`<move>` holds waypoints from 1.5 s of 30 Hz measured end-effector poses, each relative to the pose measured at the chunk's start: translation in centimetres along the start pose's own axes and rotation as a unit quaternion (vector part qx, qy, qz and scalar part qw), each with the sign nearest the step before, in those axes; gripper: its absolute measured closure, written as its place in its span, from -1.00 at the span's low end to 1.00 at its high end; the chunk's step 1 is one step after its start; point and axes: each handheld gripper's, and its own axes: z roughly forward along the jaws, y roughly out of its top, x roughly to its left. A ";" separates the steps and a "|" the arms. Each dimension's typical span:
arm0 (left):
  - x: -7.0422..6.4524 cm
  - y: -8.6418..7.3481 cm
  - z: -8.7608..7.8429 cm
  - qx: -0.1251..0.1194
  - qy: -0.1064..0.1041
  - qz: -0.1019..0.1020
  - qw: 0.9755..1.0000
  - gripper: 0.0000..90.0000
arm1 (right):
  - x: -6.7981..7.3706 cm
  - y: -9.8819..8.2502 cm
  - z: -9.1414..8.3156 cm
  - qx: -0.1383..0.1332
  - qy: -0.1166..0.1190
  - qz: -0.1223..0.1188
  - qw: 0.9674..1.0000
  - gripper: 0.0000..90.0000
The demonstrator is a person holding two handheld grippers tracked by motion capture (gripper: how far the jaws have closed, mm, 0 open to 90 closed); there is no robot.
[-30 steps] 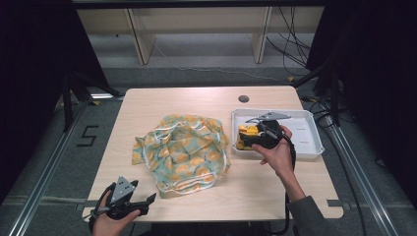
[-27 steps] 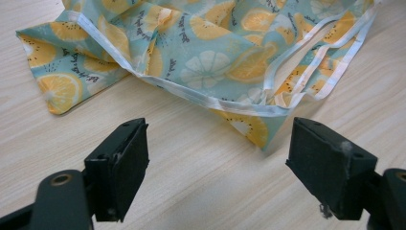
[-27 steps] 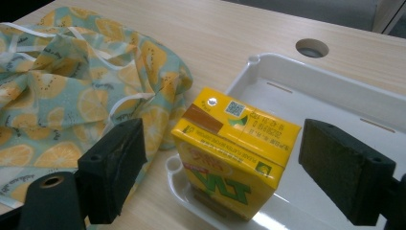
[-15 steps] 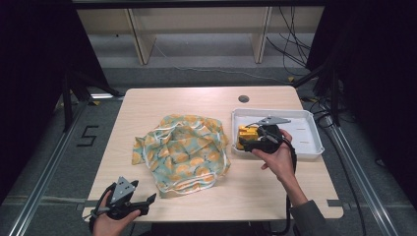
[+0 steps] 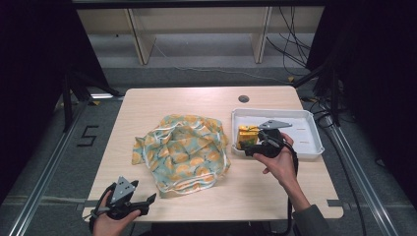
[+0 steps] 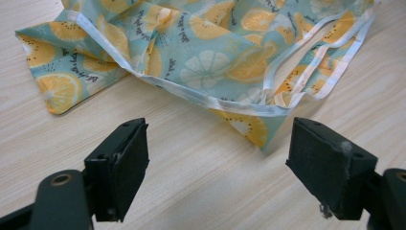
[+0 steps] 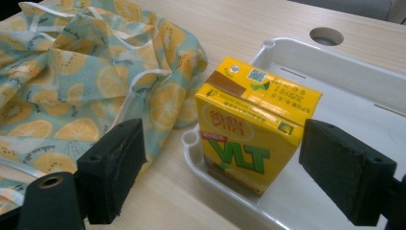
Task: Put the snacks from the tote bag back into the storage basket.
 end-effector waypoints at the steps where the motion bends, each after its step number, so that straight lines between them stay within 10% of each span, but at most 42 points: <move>1: 0.0 0.0 0.0 0.000 0.000 0.000 1.000 -0.53 | 0.0 0.0 0.0 0.000 0.000 0.000 1.000 -0.62; 45: 0.0 0.0 0.0 0.000 0.002 0.008 1.000 -0.53 | 0.7 -4.9 -2.1 0.021 0.045 -0.019 0.999 -0.63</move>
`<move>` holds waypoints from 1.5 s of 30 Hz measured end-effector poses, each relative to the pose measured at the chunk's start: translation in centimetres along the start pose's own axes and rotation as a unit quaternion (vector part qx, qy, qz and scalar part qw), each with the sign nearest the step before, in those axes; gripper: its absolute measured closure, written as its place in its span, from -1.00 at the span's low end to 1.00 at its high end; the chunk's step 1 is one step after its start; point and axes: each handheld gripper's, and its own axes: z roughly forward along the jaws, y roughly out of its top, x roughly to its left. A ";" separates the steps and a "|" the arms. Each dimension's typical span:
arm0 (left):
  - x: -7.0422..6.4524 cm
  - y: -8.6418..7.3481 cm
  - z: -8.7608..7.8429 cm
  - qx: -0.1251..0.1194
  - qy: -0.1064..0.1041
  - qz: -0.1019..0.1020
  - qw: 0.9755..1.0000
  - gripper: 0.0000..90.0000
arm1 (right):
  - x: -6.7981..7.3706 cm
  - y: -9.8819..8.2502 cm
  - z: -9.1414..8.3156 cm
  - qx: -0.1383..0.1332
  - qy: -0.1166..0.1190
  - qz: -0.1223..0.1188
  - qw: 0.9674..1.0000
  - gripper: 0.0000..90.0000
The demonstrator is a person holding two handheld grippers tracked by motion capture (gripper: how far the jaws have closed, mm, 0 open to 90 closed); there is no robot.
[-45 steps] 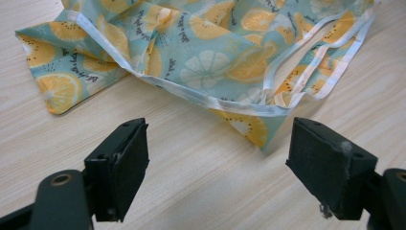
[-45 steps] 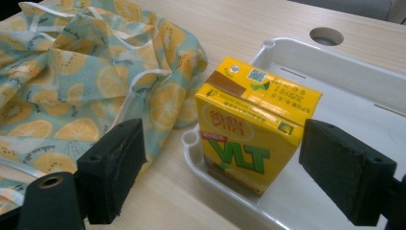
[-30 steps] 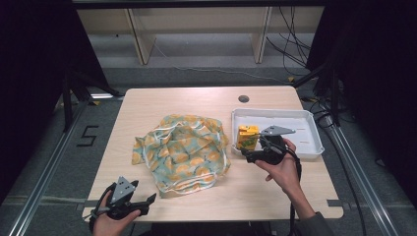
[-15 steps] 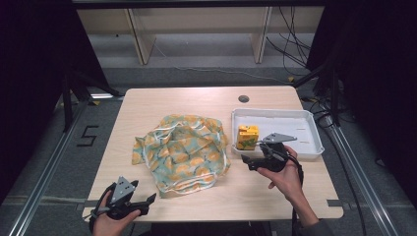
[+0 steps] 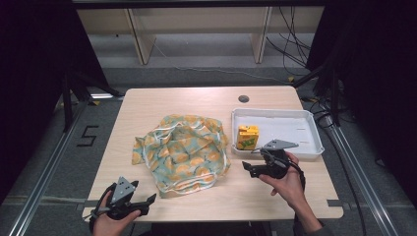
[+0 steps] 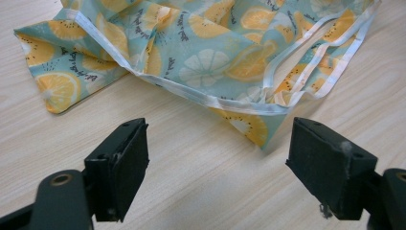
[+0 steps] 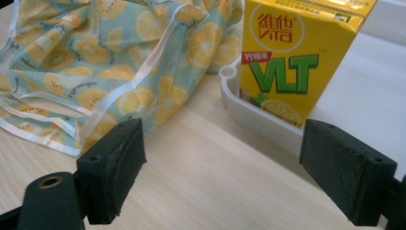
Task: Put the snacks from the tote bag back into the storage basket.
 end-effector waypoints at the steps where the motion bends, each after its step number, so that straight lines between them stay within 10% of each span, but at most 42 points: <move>1: 0.0 0.0 0.0 0.004 0.001 -0.001 1.000 -0.53 | 0.0 -0.1 0.0 -0.003 0.003 -0.001 1.000 -0.63; 23: -0.1 -0.1 0.1 0.002 -0.002 -0.009 1.000 -0.53 | 1.7 -2.8 -0.4 -0.014 0.041 -0.026 0.999 -0.64; 45: 0.1 -0.1 0.0 0.019 -0.005 0.008 1.000 -0.53 | 3.3 -5.5 -0.1 0.031 0.061 -0.039 0.997 -0.64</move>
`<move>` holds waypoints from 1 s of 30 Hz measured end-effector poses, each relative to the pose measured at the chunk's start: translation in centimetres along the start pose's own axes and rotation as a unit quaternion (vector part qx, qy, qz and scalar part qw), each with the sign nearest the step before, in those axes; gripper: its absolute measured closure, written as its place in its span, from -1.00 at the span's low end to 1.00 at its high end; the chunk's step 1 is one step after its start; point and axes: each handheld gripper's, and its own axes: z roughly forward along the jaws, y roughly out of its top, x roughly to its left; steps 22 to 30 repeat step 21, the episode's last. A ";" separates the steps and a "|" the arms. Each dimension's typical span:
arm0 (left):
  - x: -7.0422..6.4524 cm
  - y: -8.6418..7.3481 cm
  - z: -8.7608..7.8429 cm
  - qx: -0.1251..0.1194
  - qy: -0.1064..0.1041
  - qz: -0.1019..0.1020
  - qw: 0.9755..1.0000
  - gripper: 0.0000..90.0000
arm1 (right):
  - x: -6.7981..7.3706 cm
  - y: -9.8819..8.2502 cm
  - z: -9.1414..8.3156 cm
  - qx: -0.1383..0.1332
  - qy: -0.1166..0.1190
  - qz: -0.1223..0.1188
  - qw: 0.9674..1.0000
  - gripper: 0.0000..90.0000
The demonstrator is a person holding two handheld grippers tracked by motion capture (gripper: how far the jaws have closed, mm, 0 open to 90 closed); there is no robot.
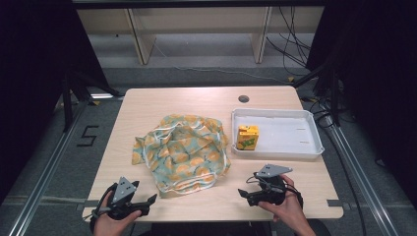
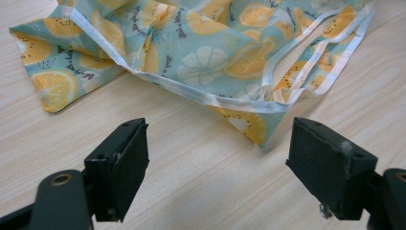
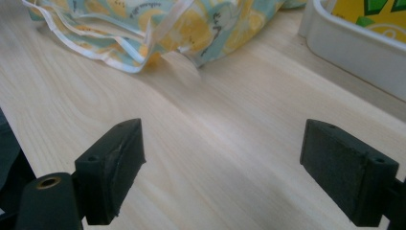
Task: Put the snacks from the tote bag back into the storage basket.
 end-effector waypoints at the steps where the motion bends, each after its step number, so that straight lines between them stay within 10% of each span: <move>1: 0.0 0.0 0.0 -0.001 0.000 -0.002 1.000 -0.53 | -0.1 0.0 0.0 0.005 -0.001 -0.010 1.000 -0.64; 30: -0.2 0.0 0.2 -0.011 0.000 -0.009 1.000 -0.53 | 0.1 -0.5 0.4 0.018 -0.002 -0.012 1.000 -0.64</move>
